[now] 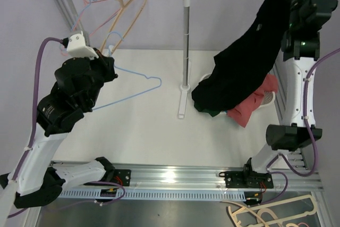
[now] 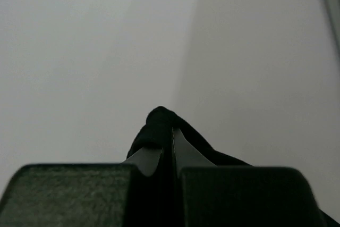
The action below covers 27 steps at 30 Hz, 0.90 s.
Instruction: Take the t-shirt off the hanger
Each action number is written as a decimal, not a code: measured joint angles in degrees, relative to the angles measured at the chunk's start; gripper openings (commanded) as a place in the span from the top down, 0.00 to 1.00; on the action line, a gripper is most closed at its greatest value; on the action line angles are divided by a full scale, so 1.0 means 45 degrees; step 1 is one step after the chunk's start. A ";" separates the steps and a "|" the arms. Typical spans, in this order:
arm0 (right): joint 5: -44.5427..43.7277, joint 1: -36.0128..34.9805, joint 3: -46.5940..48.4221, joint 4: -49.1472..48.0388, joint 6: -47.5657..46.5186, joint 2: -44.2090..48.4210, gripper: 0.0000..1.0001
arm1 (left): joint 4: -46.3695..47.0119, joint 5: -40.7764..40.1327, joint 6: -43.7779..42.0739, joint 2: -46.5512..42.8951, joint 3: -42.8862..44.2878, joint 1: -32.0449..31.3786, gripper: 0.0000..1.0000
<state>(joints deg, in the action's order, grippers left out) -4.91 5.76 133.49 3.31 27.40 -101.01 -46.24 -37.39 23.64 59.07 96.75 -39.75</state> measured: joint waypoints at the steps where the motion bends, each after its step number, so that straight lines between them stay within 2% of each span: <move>1: 0.0146 -0.0277 -0.1341 0.0078 -0.0039 0.0758 1.00 | 0.0097 0.0005 -0.0034 0.0141 0.0000 0.0000 0.99; 3: 0.0340 -0.0777 -0.3852 0.0219 -0.0151 0.2069 1.00 | 0.0204 0.0000 -0.0058 0.0355 0.0000 0.0000 0.99; 10: 0.0432 -0.2735 -1.0214 0.1375 -0.0607 0.5605 1.00 | 0.0389 -0.0068 -0.0359 0.0525 0.0000 0.0000 0.99; 15: -0.0432 -0.2608 -1.4256 0.2327 0.0413 0.7533 1.00 | 0.0641 -0.0321 -0.0505 0.0544 0.0000 0.0000 0.99; 17: -0.0831 -0.2254 -1.4848 0.2977 0.0996 0.7198 1.00 | 0.0724 -0.0325 -0.0505 0.0622 0.0087 0.0000 0.99; 21: -0.1783 -0.1991 -1.5140 0.4342 0.1880 0.4949 1.00 | 0.0855 -0.0316 -0.0505 0.1078 0.0597 0.0000 0.99; 25: -0.2147 -0.2458 -1.4746 0.5251 0.1904 0.2016 1.00 | 0.1132 -0.0340 -0.0709 0.1666 0.1156 0.0005 0.99; 27: -0.2273 -0.2841 -1.4848 0.5017 0.1962 0.1064 1.00 | 0.1171 -0.0345 -0.0889 0.2181 0.1768 0.0087 0.99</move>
<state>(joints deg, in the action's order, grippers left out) -15.14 -7.03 66.67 25.89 36.23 -96.23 -40.97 -38.94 19.64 68.88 104.71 -39.35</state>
